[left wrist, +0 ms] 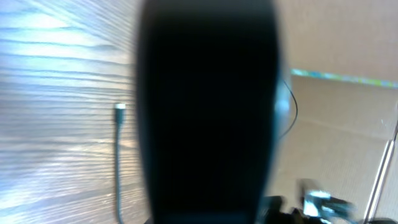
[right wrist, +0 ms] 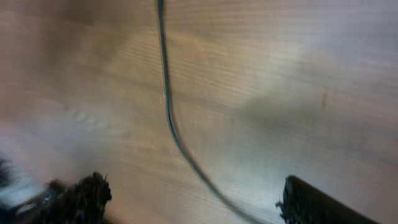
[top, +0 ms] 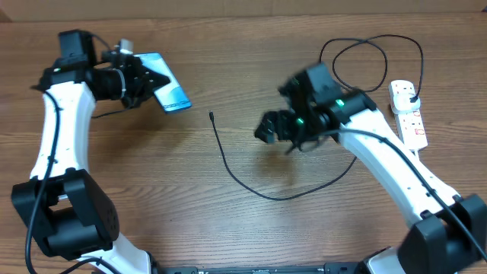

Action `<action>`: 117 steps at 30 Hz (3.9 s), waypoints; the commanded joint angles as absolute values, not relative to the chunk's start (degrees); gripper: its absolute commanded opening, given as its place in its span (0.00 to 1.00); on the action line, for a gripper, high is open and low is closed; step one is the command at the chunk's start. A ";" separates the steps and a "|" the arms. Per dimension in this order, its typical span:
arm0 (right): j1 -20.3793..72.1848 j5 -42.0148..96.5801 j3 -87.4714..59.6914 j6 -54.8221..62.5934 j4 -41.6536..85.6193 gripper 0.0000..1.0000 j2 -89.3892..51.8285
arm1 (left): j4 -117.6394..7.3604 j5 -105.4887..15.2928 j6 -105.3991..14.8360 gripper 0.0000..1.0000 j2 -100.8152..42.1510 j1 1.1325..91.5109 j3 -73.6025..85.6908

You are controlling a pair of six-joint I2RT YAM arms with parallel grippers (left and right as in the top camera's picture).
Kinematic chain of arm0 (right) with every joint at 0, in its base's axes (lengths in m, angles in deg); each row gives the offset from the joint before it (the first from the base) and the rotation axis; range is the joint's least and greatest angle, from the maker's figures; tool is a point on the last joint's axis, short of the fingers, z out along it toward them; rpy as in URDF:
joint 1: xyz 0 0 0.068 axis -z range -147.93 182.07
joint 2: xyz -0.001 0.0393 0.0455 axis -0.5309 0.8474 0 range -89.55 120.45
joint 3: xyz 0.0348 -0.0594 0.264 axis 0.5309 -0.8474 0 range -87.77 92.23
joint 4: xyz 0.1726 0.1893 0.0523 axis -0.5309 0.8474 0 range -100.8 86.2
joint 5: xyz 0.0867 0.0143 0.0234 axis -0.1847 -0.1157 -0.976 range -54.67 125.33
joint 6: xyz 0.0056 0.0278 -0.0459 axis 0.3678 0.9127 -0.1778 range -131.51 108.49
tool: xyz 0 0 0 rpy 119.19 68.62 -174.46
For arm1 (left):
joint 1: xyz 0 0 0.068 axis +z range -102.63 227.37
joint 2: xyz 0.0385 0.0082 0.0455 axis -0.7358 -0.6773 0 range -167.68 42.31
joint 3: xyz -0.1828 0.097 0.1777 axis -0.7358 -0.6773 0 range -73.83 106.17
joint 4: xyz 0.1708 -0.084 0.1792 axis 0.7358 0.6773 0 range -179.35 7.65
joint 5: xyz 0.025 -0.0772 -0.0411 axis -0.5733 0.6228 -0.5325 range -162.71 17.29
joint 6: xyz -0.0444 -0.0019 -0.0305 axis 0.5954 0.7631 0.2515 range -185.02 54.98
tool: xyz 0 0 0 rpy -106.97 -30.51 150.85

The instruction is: Plug charger to phone and switch on socket

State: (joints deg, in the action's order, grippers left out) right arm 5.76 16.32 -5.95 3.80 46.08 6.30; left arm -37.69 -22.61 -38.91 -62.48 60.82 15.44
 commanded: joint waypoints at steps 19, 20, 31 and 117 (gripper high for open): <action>-9.91 36.43 12.74 -1.10 34.95 0.58 39.20 | -28.27 -22.32 -51.78 0.04 -61.45 66.79 16.30; -10.46 37.33 12.74 -1.10 34.61 0.55 40.24 | -28.20 -22.32 -51.78 0.04 -61.45 66.79 16.30; -12.12 40.04 13.77 6.38 44.24 0.04 42.34 | -28.20 -22.32 -51.78 0.04 -61.45 66.79 16.30; 4.06 39.38 -20.33 5.02 32.53 0.22 16.99 | -29.42 -21.67 -51.26 0.04 -61.45 62.66 16.30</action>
State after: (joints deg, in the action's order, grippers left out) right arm 5.85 38.53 -20.06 4.30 33.08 16.70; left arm -29.18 -23.70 -50.45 -62.48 62.92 15.44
